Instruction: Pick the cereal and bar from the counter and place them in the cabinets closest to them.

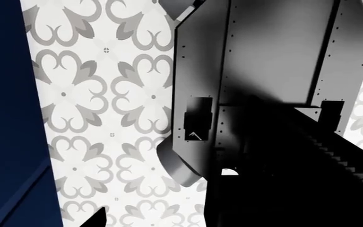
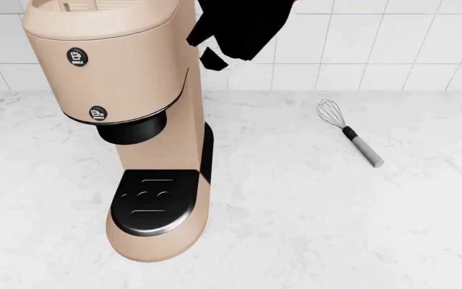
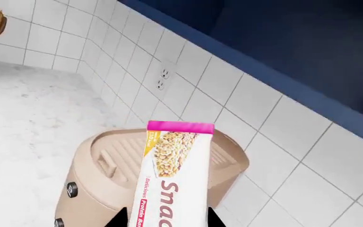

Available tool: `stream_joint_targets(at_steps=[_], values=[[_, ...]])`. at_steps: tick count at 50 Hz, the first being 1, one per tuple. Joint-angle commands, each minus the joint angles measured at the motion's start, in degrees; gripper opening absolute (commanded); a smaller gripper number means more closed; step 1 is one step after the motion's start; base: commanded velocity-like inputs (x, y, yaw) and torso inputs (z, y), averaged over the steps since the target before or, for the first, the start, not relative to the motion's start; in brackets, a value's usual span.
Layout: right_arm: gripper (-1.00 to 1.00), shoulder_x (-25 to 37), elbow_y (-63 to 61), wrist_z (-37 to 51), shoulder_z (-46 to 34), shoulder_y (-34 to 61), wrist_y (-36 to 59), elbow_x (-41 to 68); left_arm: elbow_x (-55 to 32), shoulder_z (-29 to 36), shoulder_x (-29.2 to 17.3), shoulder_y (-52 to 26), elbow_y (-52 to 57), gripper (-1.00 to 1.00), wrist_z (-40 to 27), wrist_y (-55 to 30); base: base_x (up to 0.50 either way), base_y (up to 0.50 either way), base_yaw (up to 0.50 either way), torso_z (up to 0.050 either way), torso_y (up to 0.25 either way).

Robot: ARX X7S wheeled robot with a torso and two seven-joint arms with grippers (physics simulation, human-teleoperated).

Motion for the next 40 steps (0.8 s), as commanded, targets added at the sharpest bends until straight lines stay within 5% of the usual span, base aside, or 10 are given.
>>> stream_joint_targets(at_steps=[1,30,40], values=[[-1.0,-2.0,0.6,-4.2,3.4,2.0,-2.1,-4.8,0.0,0.0,0.0,0.0,0.0,1.0,-0.1,0.2,0.0,0.0,0.0,0.0,0.0],[-1.0,-10.4,17.1,-24.8,4.1,14.4,-10.3,-33.3,0.0,-0.2,0.0,0.0,0.0,1.0,0.1,0.2,0.0,0.0,0.0,0.0,0.0],[-1.0,-24.2,28.3,-44.1,26.7,14.7,1.2,-71.7,0.0,-0.4,0.0,0.0,0.0,1.0,0.3,0.4,0.0,0.0,0.0,0.0,0.0]])
